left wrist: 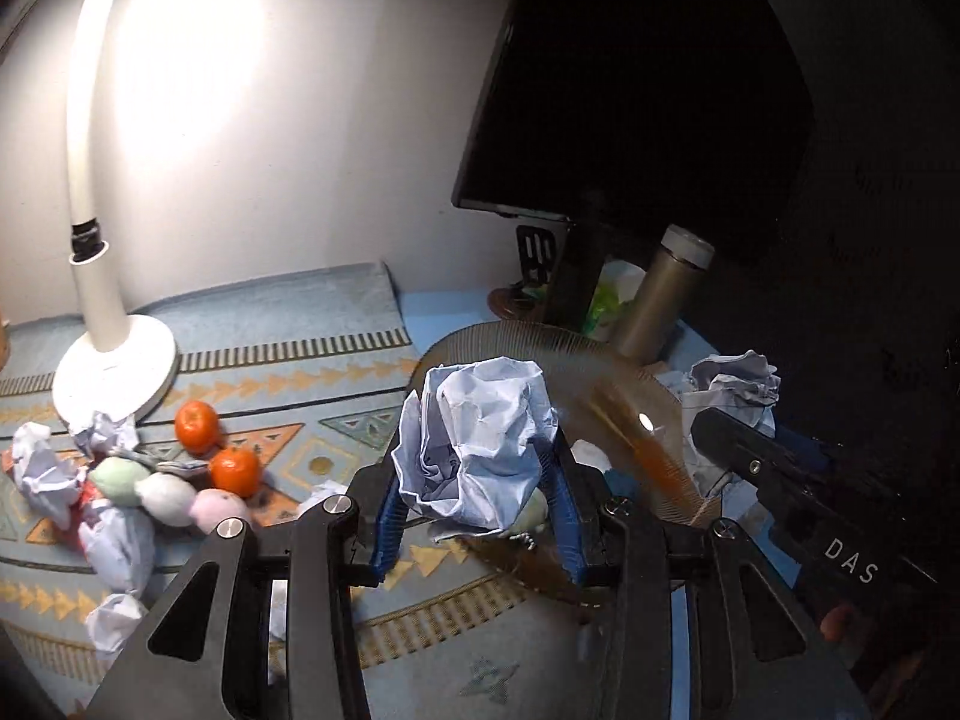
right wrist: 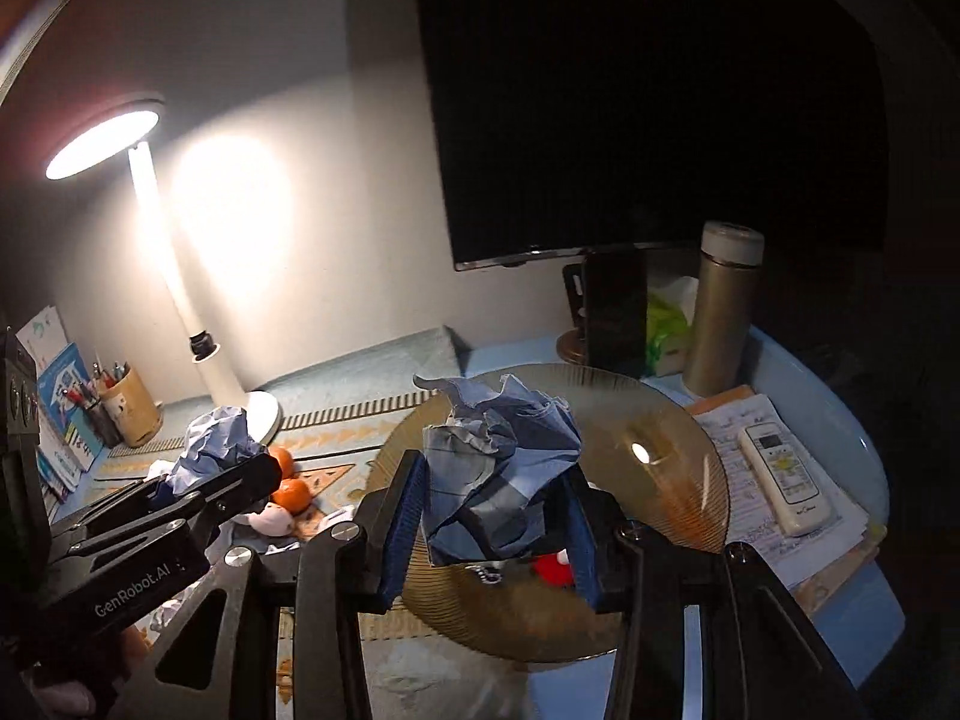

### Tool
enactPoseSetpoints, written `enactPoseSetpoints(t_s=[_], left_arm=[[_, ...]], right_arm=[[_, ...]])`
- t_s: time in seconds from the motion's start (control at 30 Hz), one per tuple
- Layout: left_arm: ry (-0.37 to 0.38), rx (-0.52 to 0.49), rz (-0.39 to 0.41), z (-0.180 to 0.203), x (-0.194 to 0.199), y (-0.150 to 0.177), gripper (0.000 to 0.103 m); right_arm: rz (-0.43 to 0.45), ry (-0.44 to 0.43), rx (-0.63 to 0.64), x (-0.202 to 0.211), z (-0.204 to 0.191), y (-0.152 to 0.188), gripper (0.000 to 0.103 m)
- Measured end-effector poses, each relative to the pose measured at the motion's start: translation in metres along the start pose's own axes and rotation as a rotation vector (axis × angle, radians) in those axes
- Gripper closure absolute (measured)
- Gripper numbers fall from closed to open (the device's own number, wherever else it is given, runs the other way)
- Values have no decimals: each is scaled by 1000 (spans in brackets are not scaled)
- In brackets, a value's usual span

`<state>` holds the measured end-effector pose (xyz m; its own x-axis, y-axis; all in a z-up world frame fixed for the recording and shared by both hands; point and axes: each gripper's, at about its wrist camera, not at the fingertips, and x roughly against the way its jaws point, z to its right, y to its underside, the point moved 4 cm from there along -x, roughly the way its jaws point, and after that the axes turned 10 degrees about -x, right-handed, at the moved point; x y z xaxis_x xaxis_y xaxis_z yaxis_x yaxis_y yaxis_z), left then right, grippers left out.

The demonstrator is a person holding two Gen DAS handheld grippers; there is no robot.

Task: Organize objects
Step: 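Carry both paper balls into the amber glass bowl and open both tools, then grasp a crumpled paper ball with the left tool while the right tool grasps another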

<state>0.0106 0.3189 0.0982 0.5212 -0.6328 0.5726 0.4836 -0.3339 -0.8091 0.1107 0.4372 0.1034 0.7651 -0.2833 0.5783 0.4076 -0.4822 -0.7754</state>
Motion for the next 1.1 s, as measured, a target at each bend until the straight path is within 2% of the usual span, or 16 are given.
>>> enactPoseSetpoints(t_s=[0.07, 0.1, 0.13, 0.17, 0.2, 0.23, 0.3, 0.47, 0.53, 0.6, 0.7, 0.8, 0.9, 1.0, 1.1], left_arm=[[11, -4, -28, 8, -25, 2, 62], [11, -6, -41, 8, -35, 3, 55], [6, -7, -62, 9, -43, 5, 53], [4, -9, -83, 10, -51, 7, 53], [5, -8, -96, 11, -56, 9, 53], [5, -5, -110, 11, -60, 11, 53], [4, 4, -135, 10, -66, 15, 53], [15, 28, -125, 5, -60, 19, 50], [12, 38, -99, 5, -57, 18, 22], [1, 43, -52, 5, -53, 16, 18], [7, 15, -64, 9, -49, 16, 18], [-19, 6, -40, 5, -26, 17, 18], [-78, 19, 6, -10, 21, 24, 18], [-178, 45, 45, -36, 80, 38, 18], [-313, 78, 68, -68, 139, 55, 18]], right_arm=[[-40, 14, -26, -17, 16, -1, 61], [-59, 22, -38, -26, 23, 0, 60], [-76, 20, -47, -33, 29, 2, 60], [-91, 21, -58, -39, 34, 3, 60], [-107, 23, -69, -45, 38, 5, 55], [-118, 21, -74, -49, 41, 6, 47], [-115, 28, -86, -52, 48, 7, 39], [-106, 20, -91, -46, 47, 10, 39], [-100, 17, -85, -42, 43, 12, 39], [-90, 18, -92, -36, 41, 13, 39], [-70, 37, -82, -25, 38, 13, 39], [-70, -4, -66, -14, 29, 17, 39], [-62, -59, -40, 0, 8, 22, 39], [-56, -134, -2, 15, -22, 30, 39], [-52, -210, 40, 29, -56, 41, 39]])
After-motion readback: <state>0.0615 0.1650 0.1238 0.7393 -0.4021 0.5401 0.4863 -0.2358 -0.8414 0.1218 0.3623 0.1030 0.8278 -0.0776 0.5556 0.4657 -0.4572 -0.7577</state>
